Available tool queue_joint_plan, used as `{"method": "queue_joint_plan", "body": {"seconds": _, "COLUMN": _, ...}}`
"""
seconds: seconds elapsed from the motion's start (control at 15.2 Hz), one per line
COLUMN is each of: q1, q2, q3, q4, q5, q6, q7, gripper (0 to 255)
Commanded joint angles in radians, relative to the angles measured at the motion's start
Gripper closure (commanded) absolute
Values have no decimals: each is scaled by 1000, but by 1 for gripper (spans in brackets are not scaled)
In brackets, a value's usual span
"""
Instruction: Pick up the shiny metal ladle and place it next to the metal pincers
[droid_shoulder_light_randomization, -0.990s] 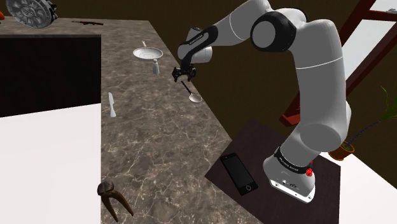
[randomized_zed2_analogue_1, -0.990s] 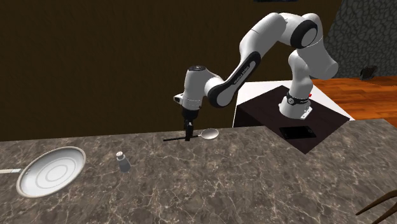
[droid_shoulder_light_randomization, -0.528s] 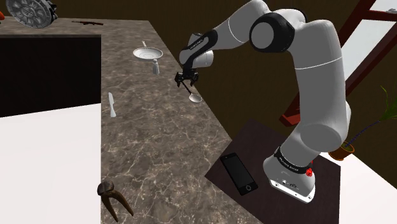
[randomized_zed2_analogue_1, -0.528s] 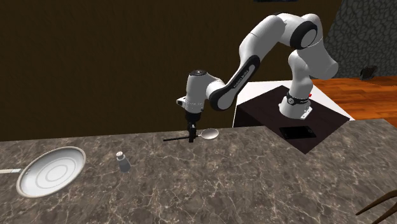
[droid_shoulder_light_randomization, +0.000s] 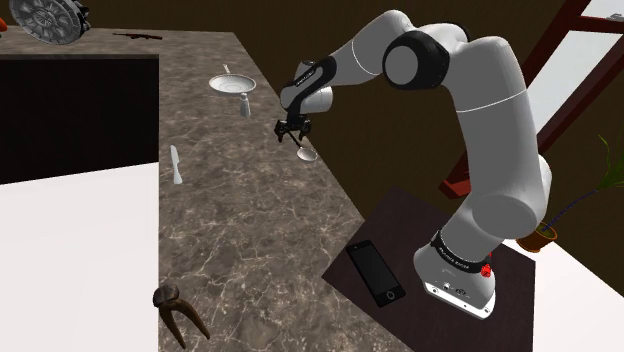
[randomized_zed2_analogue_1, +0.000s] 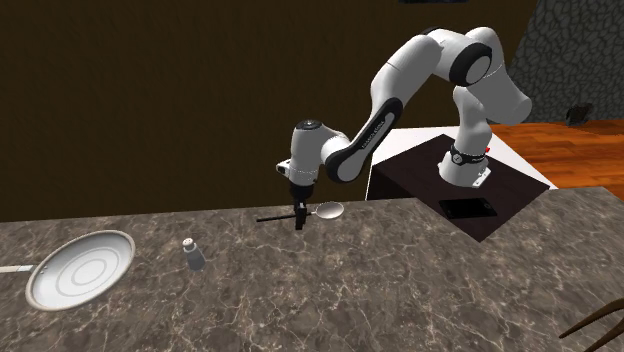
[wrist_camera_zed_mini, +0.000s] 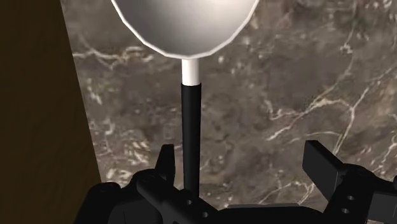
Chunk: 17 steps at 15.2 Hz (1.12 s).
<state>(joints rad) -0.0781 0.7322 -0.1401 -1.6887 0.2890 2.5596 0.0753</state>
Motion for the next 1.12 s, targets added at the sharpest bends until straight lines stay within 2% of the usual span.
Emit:
{"method": "queue_joint_plan", "body": {"seconds": 0.0, "q1": -26, "q2": 13, "q3": -12, "q4": -19, "q5": 6, "q6": 3, "q7": -6, "gripper": 0}}
{"method": "queue_joint_plan", "body": {"seconds": 0.13, "q1": -24, "q2": 13, "q3": -14, "q4": -19, "q5": 9, "q6": 3, "q7": -7, "gripper": 0}}
{"method": "queue_joint_plan", "body": {"seconds": 0.2, "q1": -17, "q2": 13, "q3": -15, "q4": -16, "q5": 7, "q6": 1, "q7": 1, "gripper": 255}}
{"method": "queue_joint_plan", "body": {"seconds": 0.66, "q1": -8, "q2": 3, "q3": -15, "q4": -33, "q5": 7, "q6": 8, "q7": 7, "gripper": 255}}
{"method": "queue_joint_plan", "body": {"seconds": 0.79, "q1": -23, "q2": 14, "q3": -15, "q4": -19, "q5": 10, "q6": 3, "q7": -8, "gripper": 255}}
{"method": "queue_joint_plan", "body": {"seconds": 1.06, "q1": -14, "q2": -27, "q3": -28, "q4": -28, "q5": 3, "q6": -29, "q7": -2, "gripper": 255}}
